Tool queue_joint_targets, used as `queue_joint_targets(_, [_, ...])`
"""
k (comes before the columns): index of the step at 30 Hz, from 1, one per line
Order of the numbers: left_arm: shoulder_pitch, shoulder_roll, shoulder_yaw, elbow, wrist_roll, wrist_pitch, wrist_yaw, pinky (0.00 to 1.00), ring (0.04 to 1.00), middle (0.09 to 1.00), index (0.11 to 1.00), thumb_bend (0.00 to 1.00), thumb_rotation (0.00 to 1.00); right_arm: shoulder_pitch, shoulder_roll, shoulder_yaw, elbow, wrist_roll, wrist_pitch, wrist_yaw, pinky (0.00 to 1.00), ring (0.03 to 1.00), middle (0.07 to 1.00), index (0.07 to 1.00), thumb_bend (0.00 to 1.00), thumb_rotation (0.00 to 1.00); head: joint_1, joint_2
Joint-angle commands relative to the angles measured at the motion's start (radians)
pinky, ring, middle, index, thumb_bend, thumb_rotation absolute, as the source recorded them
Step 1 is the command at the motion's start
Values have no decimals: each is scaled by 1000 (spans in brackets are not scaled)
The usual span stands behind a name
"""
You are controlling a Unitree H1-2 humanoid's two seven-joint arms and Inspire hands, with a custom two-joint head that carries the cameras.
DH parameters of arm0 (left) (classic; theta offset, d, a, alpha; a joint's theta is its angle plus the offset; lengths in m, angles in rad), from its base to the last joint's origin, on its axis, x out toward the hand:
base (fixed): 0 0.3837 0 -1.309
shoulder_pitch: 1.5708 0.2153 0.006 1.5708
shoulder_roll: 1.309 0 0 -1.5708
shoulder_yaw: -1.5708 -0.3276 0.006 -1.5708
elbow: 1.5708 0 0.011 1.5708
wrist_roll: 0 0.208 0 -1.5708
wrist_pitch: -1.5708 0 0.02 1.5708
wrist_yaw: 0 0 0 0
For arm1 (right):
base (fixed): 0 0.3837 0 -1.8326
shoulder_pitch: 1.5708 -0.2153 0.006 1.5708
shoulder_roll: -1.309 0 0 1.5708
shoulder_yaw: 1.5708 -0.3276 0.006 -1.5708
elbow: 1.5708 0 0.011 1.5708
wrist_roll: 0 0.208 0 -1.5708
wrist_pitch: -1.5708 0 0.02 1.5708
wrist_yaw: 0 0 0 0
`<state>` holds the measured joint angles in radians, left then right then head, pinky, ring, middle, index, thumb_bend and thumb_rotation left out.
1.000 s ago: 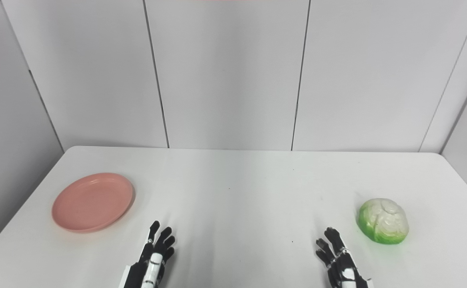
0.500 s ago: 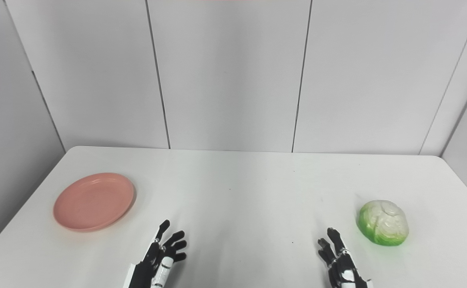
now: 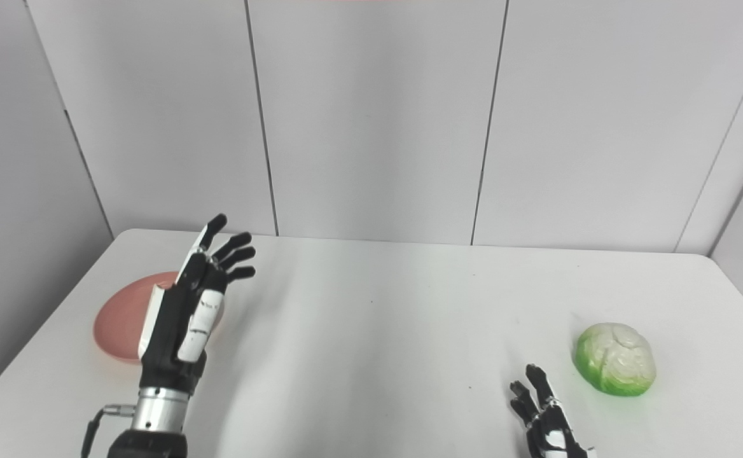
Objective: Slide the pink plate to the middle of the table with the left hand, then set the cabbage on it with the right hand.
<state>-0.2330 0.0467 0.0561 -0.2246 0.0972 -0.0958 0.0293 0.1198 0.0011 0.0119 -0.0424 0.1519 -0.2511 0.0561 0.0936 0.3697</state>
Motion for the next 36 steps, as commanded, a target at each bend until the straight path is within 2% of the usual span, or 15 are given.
queue_joint_targets(1, [-89, 40, 22, 11, 18, -10, 15, 701, 794, 829, 847, 783, 899, 69, 27, 17, 33, 5, 40, 4, 910, 897, 953, 898, 770, 1000, 12, 5])
queue_joint_targets(6, [-196, 110, 81, 132, -4, -22, 24, 796, 831, 874, 842, 805, 918, 74, 30, 21, 26, 6, 38, 4, 904, 896, 954, 896, 747, 1000, 14, 7])
queue_joint_targets(10, [-272, 174, 119, 261, 9, -69, 44, 778, 832, 870, 824, 846, 899, 80, 31, 24, 15, 4, 50, 1, 899, 892, 952, 895, 777, 1000, 13, 15])
queue_joint_targets(13, [-333, 248, 143, 415, 4, -130, 52, 782, 845, 884, 832, 857, 905, 80, 30, 26, 14, 5, 50, 1, 902, 892, 952, 896, 770, 1000, 13, 15])
queue_joint_targets(17, [-391, 319, 163, 607, -17, -215, 51, 794, 876, 906, 847, 853, 918, 77, 29, 25, 16, 13, 47, 3, 906, 895, 953, 900, 743, 1000, 27, 19])
queue_joint_targets(20, [-427, 364, 175, 734, -54, -256, 36, 807, 883, 918, 854, 849, 925, 76, 30, 26, 15, 11, 51, -1, 909, 897, 957, 903, 736, 1000, 26, 20])
queue_joint_targets(23, [-461, 409, 190, 870, -98, -286, 16, 823, 888, 928, 843, 850, 915, 75, 29, 26, 14, 10, 57, -4, 924, 893, 952, 895, 785, 1000, 29, 20])
queue_joint_targets(27, [-504, 444, 205, 1027, -136, -337, 13, 814, 872, 921, 825, 797, 890, 74, 20, 25, 14, 13, 56, -2, 923, 893, 953, 901, 772, 1000, 47, 25])
queue_joint_targets(30, [-532, 462, 229, 1136, -170, -344, 24, 821, 862, 918, 825, 779, 889, 76, 17, 22, 11, 15, 59, -3, 932, 904, 961, 911, 737, 1000, 49, 27])
queue_joint_targets(32, [-540, 467, 240, 1177, -184, -350, 35, 811, 863, 915, 828, 749, 892, 78, 16, 20, 5, 17, 63, -5, 937, 899, 955, 903, 738, 1000, 48, 31])
queue_joint_targets(36, [-530, 475, 253, 1243, -200, -360, 56, 819, 865, 904, 835, 782, 889, 84, 11, 19, -7, 21, 76, -4, 939, 897, 949, 898, 743, 1000, 49, 39])
